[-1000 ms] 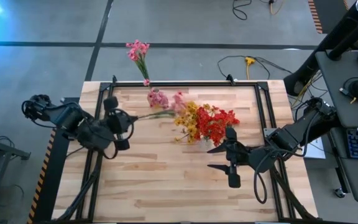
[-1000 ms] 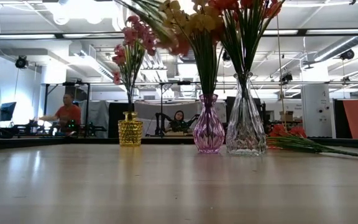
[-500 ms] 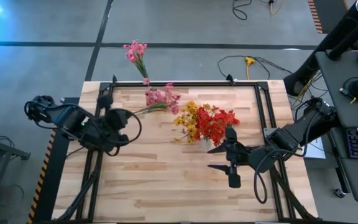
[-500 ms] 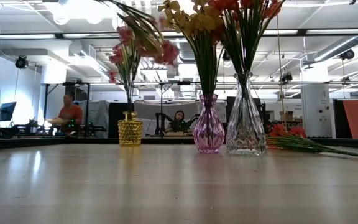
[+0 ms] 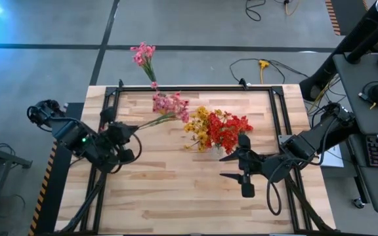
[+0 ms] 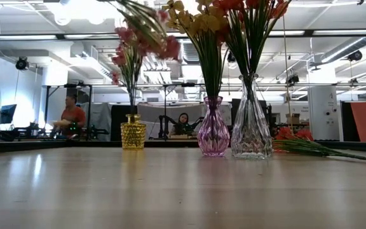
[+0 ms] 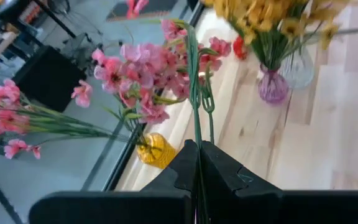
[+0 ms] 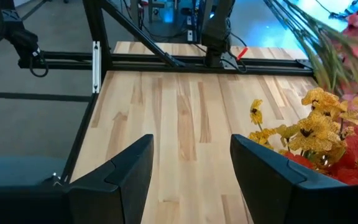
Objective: Sort flowers into vase by color
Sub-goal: Put the pink flowers into the yellow vase
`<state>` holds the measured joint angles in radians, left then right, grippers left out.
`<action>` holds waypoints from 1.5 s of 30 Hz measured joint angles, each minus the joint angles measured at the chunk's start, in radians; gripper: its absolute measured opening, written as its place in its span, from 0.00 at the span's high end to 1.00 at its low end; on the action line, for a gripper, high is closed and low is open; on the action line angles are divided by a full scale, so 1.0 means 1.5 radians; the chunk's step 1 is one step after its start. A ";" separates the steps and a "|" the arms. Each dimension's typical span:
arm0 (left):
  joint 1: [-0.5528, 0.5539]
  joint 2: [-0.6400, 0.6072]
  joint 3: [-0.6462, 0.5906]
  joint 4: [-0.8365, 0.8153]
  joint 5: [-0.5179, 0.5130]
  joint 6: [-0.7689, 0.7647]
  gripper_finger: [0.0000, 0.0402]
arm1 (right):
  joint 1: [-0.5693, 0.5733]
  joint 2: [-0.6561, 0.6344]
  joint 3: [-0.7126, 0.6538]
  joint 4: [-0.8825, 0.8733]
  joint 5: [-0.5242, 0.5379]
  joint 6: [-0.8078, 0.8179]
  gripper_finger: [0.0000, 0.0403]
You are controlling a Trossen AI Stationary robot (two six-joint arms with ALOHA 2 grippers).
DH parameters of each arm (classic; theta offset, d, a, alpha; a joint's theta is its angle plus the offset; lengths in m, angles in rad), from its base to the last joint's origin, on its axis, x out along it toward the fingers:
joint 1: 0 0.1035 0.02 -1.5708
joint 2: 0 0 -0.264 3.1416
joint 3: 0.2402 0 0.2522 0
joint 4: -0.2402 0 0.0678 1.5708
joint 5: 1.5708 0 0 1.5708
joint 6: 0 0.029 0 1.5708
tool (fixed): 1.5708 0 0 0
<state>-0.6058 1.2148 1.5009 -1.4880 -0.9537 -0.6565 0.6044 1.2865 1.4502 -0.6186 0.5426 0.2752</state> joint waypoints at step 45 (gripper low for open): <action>-0.283 0.166 -0.120 0.230 -0.372 -0.074 1.00 | 0.007 0.126 -0.001 0.160 0.008 -0.111 0.49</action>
<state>-1.0305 1.4634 1.3203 -1.1430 -1.5115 -0.7674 0.6149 1.4750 1.4483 -0.3779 0.5548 0.1081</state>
